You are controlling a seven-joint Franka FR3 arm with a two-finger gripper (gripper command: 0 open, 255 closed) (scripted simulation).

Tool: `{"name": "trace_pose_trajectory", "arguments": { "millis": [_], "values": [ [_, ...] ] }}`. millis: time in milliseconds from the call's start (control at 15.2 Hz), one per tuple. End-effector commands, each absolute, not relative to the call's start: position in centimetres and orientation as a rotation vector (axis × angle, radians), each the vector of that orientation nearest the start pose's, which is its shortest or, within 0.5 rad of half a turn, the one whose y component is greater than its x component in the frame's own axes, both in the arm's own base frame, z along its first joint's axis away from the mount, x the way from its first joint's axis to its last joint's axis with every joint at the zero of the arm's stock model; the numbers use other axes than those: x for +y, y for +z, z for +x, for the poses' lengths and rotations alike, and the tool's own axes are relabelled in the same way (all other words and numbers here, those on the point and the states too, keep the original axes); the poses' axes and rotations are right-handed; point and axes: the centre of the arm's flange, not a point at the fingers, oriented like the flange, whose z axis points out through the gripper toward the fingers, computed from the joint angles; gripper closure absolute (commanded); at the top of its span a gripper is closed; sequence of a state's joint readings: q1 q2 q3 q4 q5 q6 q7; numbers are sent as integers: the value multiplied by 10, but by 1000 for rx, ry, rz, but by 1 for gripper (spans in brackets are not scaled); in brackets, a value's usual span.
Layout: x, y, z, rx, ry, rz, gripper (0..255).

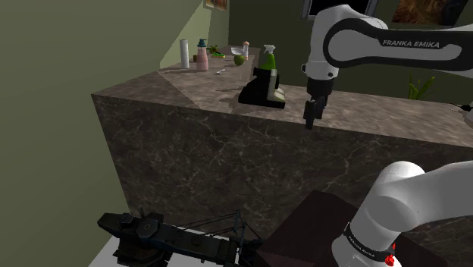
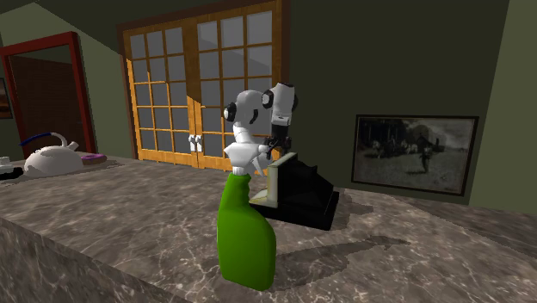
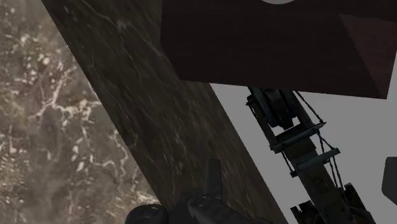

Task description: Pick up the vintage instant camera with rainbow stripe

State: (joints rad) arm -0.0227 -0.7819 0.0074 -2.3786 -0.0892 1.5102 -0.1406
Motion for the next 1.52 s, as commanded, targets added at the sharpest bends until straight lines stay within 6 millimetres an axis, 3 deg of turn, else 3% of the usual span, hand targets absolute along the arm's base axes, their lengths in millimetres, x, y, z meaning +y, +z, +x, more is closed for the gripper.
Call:
{"name": "trace_pose_trajectory", "arguments": {
  "millis": [0, 330, 726, 1056, 1452],
  "values": [
    [-14, 574, 300, -196, 151, -3219, 0],
    [-18, 591, 363, 128, 128, -3210, 0],
    [-39, 614, 435, 510, 99, -3156, 0],
    [-69, 634, 489, 819, 73, -3076, 0],
    [-118, 659, 544, 1175, 42, -2939, 0]
  ]
}}
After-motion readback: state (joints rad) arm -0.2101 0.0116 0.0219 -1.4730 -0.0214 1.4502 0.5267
